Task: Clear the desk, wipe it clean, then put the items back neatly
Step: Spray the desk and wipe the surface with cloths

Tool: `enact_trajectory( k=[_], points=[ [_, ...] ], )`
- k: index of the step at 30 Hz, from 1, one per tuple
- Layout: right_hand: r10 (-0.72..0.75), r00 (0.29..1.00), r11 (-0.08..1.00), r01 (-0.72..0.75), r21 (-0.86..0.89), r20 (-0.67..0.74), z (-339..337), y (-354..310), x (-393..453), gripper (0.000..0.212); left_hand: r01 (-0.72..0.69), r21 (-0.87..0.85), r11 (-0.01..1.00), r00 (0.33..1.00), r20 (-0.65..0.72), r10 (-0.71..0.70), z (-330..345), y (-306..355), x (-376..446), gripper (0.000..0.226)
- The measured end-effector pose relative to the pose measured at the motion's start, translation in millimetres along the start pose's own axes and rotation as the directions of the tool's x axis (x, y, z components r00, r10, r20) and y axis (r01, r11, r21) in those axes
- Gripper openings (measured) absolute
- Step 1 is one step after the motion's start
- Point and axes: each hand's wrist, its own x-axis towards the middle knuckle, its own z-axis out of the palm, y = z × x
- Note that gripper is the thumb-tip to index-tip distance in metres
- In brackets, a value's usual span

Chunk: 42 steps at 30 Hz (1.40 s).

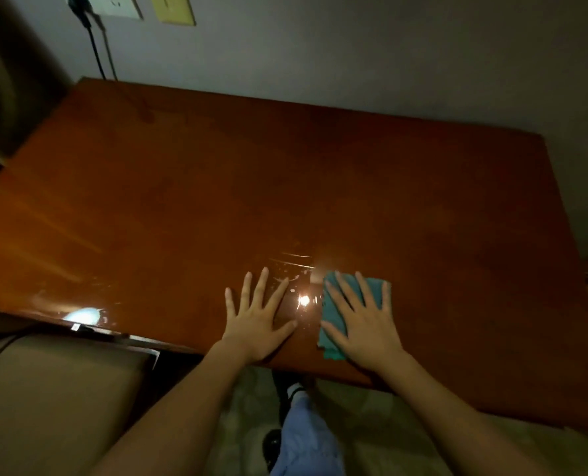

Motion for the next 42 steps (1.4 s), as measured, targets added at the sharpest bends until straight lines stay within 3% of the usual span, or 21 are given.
enact_trajectory(
  k=[4, 7, 10, 12, 14, 18, 21, 24, 29, 33, 35, 38, 40, 42],
  points=[
    [0.05, 0.996, 0.999, -0.048, -0.021, 0.074, 11, 46, -48, 0.069, 0.006, 0.019, 1.0, 1.0, -0.016, -0.006, 9, -5, -14, 0.075],
    [0.19, 0.982, 0.981, -0.19, 0.025, 0.02, 6, 76, -50, 0.077, -0.01, 0.016, 1.0, 1.0, -0.02, 0.01, 14, -10, -20, 0.083],
    [0.445, 0.895, 0.89, -0.442, 0.115, -0.003, -2, 78, -18, 0.074, -0.022, 0.013, 1.0, 0.999, -0.031, 0.022, 18, -11, -19, 0.096],
    [0.542, 0.84, 0.827, -0.537, 0.166, 0.017, -12, 61, 9, 0.069, -0.006, 0.02, 1.0, 0.999, -0.039, 0.007, 18, -9, -18, 0.088],
    [0.5, 0.865, 0.85, -0.501, 0.162, 0.045, -15, 38, 23, 0.07, 0.014, 0.009, 1.0, 1.0, -0.025, -0.014, 16, -6, -18, 0.076],
    [0.175, 0.985, 0.983, -0.174, 0.059, -0.01, 2, -4, 3, 0.075, 0.043, -0.022, 0.999, 0.999, -0.027, -0.044, 13, 3, -16, 0.075],
    [0.045, 0.999, 0.999, -0.045, 0.008, 0.011, 14, 1, -34, 0.07, 0.091, -0.073, 0.993, 0.995, -0.043, -0.094, 10, 14, -14, 0.074],
    [0.006, 0.999, 1.0, -0.006, -0.004, 0.053, 17, 39, -63, 0.07, 0.13, -0.125, 0.984, 0.989, -0.059, -0.138, 8, 24, -8, 0.075],
    [0.182, 0.983, 0.983, -0.182, 0.025, 0.031, 9, 110, -67, 0.07, 0.173, -0.144, 0.974, 0.98, -0.072, -0.185, 3, 40, 8, 0.076],
    [0.503, 0.864, 0.857, -0.499, 0.129, 0.003, -10, 128, -8, 0.075, 0.118, -0.102, 0.988, 0.988, -0.09, -0.127, -4, 61, 28, 0.077],
    [0.545, 0.839, 0.827, -0.54, 0.154, 0.016, -19, 113, 25, 0.071, 0.073, -0.069, 0.995, 0.993, -0.086, -0.079, -9, 75, 39, 0.077],
    [0.374, 0.928, 0.921, -0.371, 0.117, 0.003, -19, 85, 44, 0.074, 0.068, -0.087, 0.994, 0.996, -0.057, -0.073, -16, 91, 52, 0.076],
    [0.199, 0.979, 0.979, -0.197, 0.044, -0.049, -11, 77, 30, 0.074, 0.086, -0.105, 0.991, 0.995, -0.049, -0.092, -19, 98, 60, 0.075],
    [0.016, 1.0, 1.0, -0.016, -0.01, -0.004, -7, 87, 7, 0.07, 0.095, -0.094, 0.991, 0.994, -0.037, -0.099, -24, 103, 68, 0.076]
  ],
)
